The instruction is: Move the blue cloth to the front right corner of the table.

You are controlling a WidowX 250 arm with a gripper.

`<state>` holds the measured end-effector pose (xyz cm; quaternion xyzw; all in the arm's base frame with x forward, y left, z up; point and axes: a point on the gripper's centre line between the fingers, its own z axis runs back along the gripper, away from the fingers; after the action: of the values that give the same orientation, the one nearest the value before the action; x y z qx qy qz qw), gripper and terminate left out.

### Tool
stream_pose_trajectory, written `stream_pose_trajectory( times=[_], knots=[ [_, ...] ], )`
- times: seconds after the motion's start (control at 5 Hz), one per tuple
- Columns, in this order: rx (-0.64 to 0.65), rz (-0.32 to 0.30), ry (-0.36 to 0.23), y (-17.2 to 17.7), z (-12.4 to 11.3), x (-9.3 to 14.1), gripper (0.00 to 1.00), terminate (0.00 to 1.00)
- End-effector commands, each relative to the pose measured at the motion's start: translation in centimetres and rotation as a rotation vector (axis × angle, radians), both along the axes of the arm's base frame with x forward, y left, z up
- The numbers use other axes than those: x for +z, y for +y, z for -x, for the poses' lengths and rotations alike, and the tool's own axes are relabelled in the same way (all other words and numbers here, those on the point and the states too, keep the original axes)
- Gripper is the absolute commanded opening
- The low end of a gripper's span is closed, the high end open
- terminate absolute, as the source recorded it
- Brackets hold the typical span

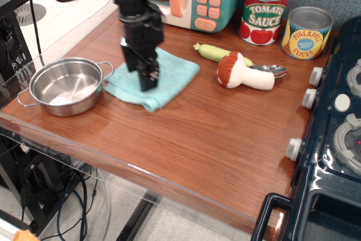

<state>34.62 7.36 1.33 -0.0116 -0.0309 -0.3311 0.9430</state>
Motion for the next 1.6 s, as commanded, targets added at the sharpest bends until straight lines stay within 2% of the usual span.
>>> stream_pose_trajectory(
  times=[0.0,0.4,0.6,0.8,1.4],
  knots=[
    [-0.18,0.008,-0.041,-4.9,2.3,1.7,1.0,0.0],
    [-0.351,0.01,-0.027,-9.0,4.7,1.4,1.0,0.0],
    [-0.448,-0.049,-0.014,-11.4,5.9,1.5,1.0,0.0],
    [-0.536,-0.047,-0.037,-13.0,6.8,1.7,1.0,0.0],
    [-0.49,-0.048,-0.067,-11.5,6.0,3.2,1.0,0.0]
  ],
)
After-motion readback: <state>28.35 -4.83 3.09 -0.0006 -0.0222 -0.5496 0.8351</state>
